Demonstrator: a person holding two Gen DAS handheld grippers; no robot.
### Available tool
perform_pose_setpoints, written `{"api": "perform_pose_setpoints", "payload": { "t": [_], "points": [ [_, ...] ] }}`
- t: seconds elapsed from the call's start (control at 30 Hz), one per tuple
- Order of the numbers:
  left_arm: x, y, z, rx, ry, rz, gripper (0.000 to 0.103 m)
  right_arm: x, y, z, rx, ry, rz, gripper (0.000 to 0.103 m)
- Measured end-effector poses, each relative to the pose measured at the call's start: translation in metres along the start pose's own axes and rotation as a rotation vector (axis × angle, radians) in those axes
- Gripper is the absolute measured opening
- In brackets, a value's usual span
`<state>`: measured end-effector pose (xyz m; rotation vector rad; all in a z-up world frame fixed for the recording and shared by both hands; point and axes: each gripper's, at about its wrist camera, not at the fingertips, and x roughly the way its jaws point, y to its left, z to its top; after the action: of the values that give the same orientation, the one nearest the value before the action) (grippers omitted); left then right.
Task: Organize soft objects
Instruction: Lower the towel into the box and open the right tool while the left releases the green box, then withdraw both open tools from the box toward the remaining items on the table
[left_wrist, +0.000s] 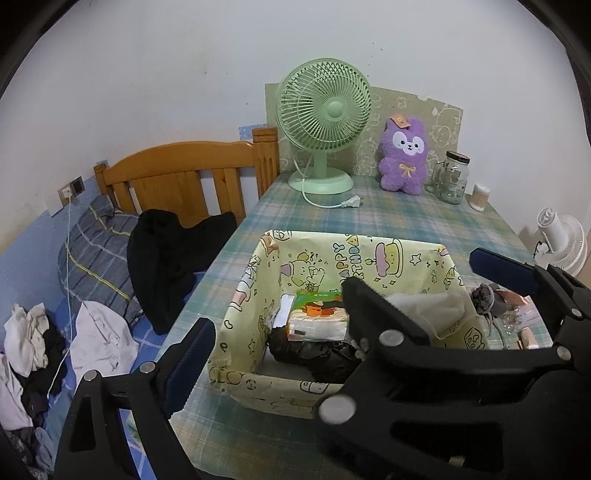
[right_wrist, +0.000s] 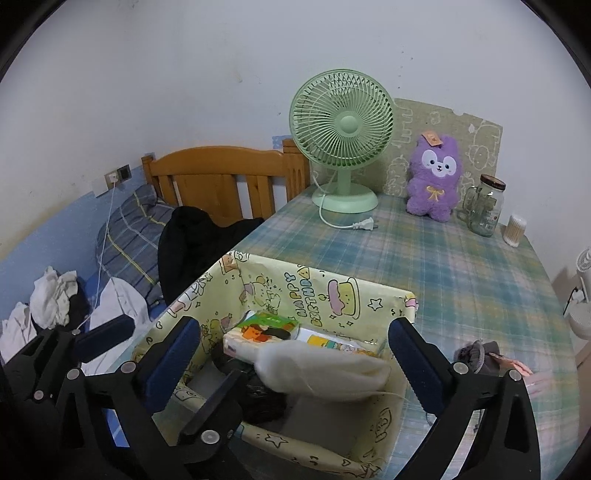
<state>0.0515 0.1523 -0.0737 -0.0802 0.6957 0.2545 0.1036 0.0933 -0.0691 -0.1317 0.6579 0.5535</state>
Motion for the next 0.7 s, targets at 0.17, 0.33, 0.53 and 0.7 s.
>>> {"api": "perform_pose_setpoints", "payload": {
  "t": [0.17, 0.33, 0.53, 0.7],
  "points": [
    [-0.005, -0.001, 0.0, -0.003, -0.007, 0.021, 0.096, -0.007, -0.002, 0.001, 0.001, -0.01, 0.006, 0.103],
    [-0.013, -0.01, 0.0, 0.015, -0.018, 0.018, 0.096, -0.016, -0.007, -0.001, 0.008, -0.022, 0.01, 0.103],
    [-0.022, -0.016, 0.003, 0.025, -0.044, 0.039, 0.096, -0.028, -0.013, 0.0, 0.022, -0.051, 0.021, 0.103],
    [-0.029, -0.024, 0.004, 0.029, -0.057, 0.035, 0.096, -0.04, -0.018, 0.001, 0.019, -0.071, 0.021, 0.103]
  ]
}}
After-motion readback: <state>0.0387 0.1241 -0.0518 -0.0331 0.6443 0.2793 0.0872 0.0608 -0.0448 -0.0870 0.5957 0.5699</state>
